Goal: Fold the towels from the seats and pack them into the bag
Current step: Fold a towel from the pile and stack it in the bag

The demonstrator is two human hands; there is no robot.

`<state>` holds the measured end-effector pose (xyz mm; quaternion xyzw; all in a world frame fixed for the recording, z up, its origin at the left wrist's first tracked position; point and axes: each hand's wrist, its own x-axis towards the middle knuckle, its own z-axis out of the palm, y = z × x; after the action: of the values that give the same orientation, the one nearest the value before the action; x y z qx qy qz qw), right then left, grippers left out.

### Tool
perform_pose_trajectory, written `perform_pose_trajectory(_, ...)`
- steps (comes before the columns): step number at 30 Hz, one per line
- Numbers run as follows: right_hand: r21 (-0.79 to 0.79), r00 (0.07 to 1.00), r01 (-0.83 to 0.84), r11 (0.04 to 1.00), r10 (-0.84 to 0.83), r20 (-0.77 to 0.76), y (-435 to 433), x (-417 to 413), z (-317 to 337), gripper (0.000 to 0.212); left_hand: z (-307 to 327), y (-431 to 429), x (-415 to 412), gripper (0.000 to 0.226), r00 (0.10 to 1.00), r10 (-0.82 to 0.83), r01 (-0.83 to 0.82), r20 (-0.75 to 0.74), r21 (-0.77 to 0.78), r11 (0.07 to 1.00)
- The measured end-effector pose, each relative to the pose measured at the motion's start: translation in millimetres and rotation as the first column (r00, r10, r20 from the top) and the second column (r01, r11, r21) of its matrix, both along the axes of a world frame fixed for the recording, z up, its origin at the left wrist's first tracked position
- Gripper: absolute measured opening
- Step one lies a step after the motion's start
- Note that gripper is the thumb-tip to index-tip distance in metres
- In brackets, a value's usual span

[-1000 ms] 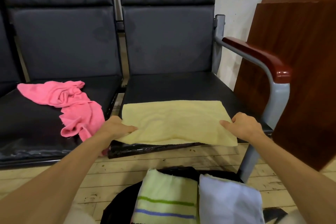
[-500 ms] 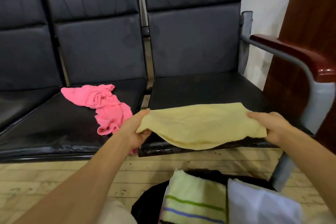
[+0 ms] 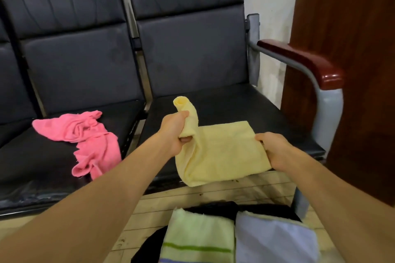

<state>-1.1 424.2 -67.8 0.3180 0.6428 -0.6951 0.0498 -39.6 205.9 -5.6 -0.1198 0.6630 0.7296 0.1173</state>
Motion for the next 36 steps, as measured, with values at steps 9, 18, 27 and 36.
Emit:
perform_pose_trajectory(9,-0.170,0.998,-0.058,0.984,0.055,-0.024,12,0,-3,0.024,-25,95,13,0.020,0.971,-0.214,0.142,-0.109,-0.455,0.879)
perform_pose_trajectory(18,-0.148,0.998,0.037,0.988,-0.044,-0.042,5,-8,-6,0.031,-28,85,36,0.024,0.831,-0.555,0.465,-0.022,-0.520,0.717)
perform_pose_trajectory(27,0.521,0.991,0.048,0.852,0.025,-0.132,-21,-9,-10,0.043,-32,5,52,0.031,0.904,-0.382,0.253,-0.193,-0.477,0.842)
perform_pose_trajectory(36,0.957,0.950,0.031,0.287,0.290,-0.117,-52,10,16,0.035,-29,-61,45,0.034,0.986,-0.128,0.134,-0.105,0.055,0.989)
